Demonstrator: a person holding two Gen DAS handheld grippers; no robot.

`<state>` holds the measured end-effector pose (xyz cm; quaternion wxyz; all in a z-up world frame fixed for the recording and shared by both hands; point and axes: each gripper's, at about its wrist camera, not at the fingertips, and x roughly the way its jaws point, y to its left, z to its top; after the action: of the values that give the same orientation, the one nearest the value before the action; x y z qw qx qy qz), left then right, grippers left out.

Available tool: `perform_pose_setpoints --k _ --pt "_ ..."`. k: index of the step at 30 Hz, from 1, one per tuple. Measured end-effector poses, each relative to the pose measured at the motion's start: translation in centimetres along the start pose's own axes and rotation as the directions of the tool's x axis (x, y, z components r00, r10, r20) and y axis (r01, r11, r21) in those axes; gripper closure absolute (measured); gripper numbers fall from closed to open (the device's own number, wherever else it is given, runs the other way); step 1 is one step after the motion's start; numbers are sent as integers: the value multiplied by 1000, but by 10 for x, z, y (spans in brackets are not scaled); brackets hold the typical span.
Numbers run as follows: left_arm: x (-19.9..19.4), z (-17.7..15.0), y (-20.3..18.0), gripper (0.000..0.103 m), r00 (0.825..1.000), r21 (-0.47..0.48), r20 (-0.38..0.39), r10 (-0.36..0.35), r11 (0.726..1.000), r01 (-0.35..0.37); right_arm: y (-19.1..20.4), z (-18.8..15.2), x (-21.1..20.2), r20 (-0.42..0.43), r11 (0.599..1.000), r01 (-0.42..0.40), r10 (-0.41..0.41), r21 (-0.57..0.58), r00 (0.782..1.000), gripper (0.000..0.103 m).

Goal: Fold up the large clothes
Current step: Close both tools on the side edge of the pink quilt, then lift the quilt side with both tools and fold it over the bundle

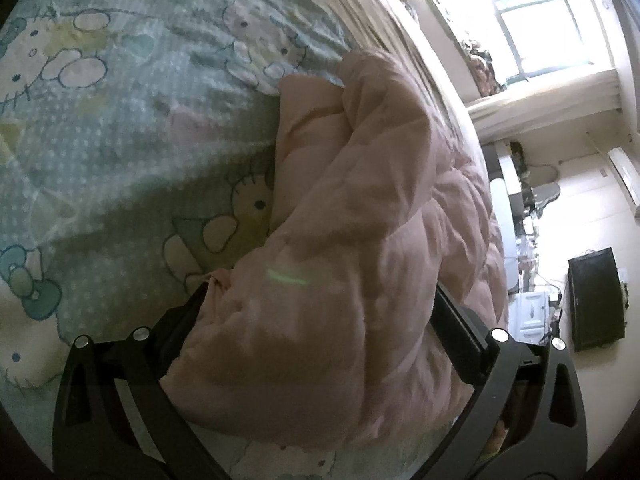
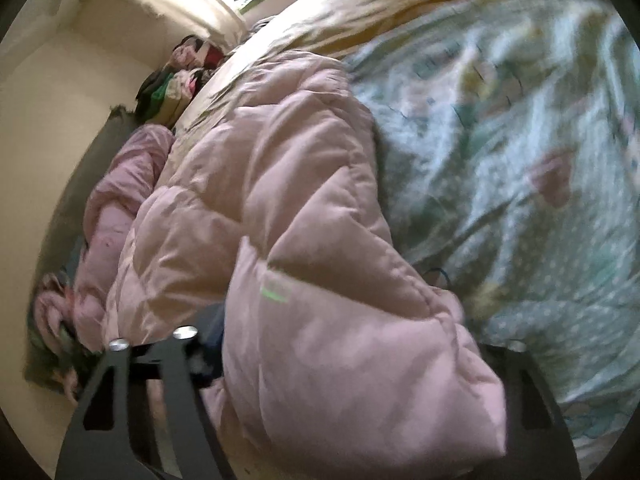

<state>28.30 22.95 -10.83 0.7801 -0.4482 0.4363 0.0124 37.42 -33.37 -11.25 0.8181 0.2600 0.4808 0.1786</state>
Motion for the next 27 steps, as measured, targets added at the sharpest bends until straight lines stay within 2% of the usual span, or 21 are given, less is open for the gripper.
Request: perform_pose_setpoints --k 1,2,3,6,7,9,12,15,19,22,27 --pt "-3 -1 -6 16 1000 34 18 13 999 -13 7 -1 -4 9 999 18 -17 -32 1000 51" --pt "-7 -1 -11 24 999 66 34 22 998 -24 15 -2 -9 20 997 35 -34 -63 999 56" --pt "-11 0 -17 32 998 100 54 32 994 -37 20 -3 -11 32 995 46 -44 -86 999 58" --pt "-26 4 -37 49 992 185 118 35 981 -57 46 -7 -24 83 981 86 -72 -172 994 64" --pt "-30 5 -43 52 990 211 133 37 975 -64 55 -8 -30 103 975 95 -76 -199 992 65" --pt "-41 4 -59 61 983 288 181 43 953 -94 73 -12 -39 141 962 109 -75 -252 987 67" --pt "-53 -1 -84 67 969 389 245 45 910 -141 108 -20 -53 195 928 136 -70 -346 978 69" --pt "-65 -3 -100 69 959 457 283 37 873 -169 141 -29 -64 240 895 160 -62 -417 969 70" --pt "-76 -7 -108 69 953 492 303 19 853 -174 188 -40 -75 293 839 190 -39 -510 955 72" --pt "-87 -8 -109 69 950 497 312 2 852 -165 211 -52 -86 311 808 189 -7 -559 950 73" --pt "-105 -16 -98 69 949 497 315 -16 855 -151 225 -72 -101 306 778 177 21 -602 952 73"
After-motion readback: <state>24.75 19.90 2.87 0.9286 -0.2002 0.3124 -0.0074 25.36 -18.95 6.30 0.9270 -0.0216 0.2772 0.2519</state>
